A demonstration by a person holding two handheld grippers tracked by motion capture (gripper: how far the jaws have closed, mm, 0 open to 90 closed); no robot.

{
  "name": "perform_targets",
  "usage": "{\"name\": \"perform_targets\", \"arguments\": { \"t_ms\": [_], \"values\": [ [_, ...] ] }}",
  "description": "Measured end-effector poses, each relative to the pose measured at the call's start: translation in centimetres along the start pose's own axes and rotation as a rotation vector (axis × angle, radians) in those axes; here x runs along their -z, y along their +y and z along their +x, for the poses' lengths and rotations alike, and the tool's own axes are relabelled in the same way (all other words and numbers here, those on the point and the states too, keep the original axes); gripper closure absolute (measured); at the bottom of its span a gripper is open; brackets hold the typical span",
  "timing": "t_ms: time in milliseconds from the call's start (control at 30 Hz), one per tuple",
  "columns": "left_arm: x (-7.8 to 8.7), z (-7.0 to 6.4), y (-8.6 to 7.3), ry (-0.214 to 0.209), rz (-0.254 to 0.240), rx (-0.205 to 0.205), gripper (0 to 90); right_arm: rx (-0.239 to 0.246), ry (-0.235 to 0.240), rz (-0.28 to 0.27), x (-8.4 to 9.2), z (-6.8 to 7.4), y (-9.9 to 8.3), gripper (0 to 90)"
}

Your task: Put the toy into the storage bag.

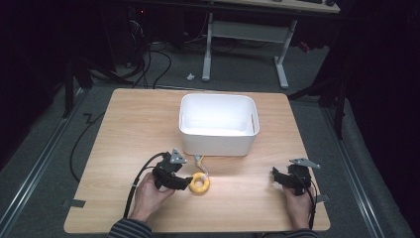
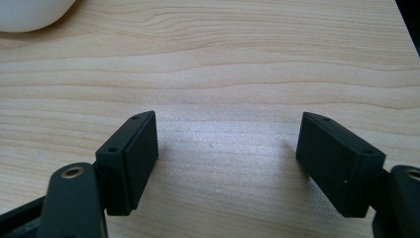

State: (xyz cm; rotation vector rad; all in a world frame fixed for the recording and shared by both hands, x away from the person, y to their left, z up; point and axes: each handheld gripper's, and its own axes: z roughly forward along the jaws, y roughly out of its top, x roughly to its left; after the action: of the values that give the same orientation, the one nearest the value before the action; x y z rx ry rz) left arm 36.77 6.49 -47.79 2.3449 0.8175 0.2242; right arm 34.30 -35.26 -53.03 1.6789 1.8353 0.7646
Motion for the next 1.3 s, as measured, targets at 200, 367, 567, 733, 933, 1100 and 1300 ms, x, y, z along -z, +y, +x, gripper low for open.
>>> {"name": "perform_targets", "arguments": {
  "t_ms": [200, 367, 567, 733, 933, 1100, 1300],
  "values": [
    [-0.9, -0.5, 1.0, -0.021, 0.031, -0.018, 39.6, 0.000, 0.000, 0.000, 0.0, 0.0, 0.0, 24.3],
    [-1.7, -0.7, 1.3, -0.026, 0.067, -0.028, 43.4, 0.000, 0.000, 0.000, 0.0, 0.0, 0.0, 24.3],
    [-3.0, -0.8, 1.6, -0.047, 0.099, -0.019, 40.7, 0.000, 0.000, 0.000, 0.0, 0.0, 0.0, 24.3],
    [-3.8, -1.0, 1.8, -0.039, 0.122, -0.028, 44.7, 0.000, 0.000, 0.000, 0.0, 0.0, 0.0, 24.3],
    [-4.5, -1.2, 2.0, -0.027, 0.154, -0.046, 49.7, 0.000, 0.000, 0.000, 0.0, 0.0, 0.0, 24.3],
    [-4.6, -1.2, 2.0, -0.036, 0.160, -0.047, 53.9, 0.000, 0.000, 0.000, 0.0, 0.0, 0.0, 24.3],
    [-4.8, -1.3, 2.0, -0.021, 0.185, -0.057, 58.4, 0.000, 0.000, 0.000, 0.0, 0.0, 0.0, 24.3]
  ]
}}
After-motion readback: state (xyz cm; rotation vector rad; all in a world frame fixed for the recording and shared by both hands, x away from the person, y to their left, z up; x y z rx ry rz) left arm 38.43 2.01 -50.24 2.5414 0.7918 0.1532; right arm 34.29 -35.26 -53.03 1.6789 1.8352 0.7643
